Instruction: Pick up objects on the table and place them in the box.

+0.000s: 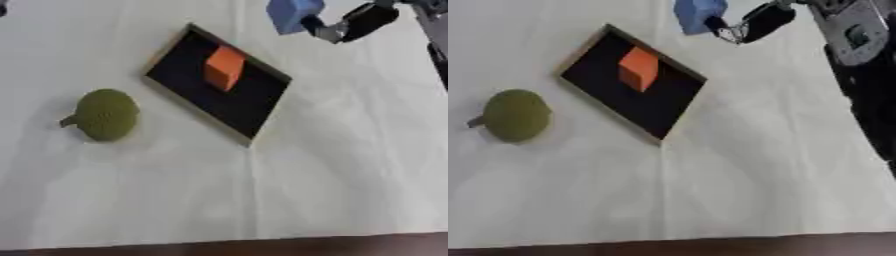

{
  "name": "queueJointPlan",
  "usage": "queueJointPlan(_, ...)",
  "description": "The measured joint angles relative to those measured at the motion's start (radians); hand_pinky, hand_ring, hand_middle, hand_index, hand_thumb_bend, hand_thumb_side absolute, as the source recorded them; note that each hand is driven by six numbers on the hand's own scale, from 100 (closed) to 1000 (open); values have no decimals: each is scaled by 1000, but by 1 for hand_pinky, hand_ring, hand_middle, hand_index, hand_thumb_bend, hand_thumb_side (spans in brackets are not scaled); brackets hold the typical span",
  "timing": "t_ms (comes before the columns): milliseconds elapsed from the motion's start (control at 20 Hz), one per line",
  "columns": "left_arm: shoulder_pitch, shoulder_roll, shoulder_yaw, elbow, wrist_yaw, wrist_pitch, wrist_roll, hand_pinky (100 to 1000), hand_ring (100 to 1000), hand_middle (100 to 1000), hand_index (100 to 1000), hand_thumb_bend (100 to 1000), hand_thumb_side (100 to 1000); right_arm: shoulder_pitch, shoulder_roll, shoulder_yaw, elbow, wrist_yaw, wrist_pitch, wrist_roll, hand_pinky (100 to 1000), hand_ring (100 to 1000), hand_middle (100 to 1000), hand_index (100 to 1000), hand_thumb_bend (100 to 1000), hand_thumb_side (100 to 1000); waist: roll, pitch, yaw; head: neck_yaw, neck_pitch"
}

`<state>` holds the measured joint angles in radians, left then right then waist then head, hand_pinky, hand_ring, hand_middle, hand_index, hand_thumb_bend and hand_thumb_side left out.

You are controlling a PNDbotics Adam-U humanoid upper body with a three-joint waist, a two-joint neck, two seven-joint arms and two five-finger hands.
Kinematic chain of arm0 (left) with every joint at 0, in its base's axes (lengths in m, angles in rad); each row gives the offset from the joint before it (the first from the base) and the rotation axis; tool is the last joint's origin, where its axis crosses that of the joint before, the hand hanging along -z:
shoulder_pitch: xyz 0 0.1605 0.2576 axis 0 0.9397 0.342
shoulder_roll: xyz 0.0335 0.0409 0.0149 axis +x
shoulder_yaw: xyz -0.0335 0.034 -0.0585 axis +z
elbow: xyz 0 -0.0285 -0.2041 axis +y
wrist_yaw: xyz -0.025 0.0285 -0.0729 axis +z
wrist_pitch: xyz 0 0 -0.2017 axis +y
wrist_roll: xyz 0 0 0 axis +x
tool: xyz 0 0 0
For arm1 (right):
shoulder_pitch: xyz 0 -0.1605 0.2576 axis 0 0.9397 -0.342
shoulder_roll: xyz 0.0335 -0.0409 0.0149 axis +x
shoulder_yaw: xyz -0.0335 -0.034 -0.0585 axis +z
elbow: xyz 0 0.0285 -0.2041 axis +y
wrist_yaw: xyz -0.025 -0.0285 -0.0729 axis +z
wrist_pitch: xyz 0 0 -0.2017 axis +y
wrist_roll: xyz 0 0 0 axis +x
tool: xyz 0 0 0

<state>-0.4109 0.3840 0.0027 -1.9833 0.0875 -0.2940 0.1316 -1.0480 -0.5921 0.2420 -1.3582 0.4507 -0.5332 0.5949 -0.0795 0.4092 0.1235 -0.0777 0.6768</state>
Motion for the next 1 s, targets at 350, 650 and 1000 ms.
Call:
queueJointPlan(350, 0, 3, 1, 0, -1, -6, 11, 679, 751, 765, 815, 100, 664, 19, 57, 55, -50, -2, 23, 51, 926, 840, 379, 620, 100, 205, -1, -1, 6, -2, 0)
queueJointPlan(650, 0, 3, 1, 0, -1, -9, 15, 679, 751, 764, 815, 100, 667, 35, 100, 75, -57, 45, 27, 50, 919, 829, 384, 619, 100, 233, -1, -1, 6, -2, 0)
queueJointPlan(1000, 0, 3, 1, 0, -3, -9, 15, 678, 752, 765, 815, 100, 670, 55, 130, 94, -20, 154, 2, 14, 914, 821, 386, 617, 100, 259, -2, 5, 10, -2, 0)
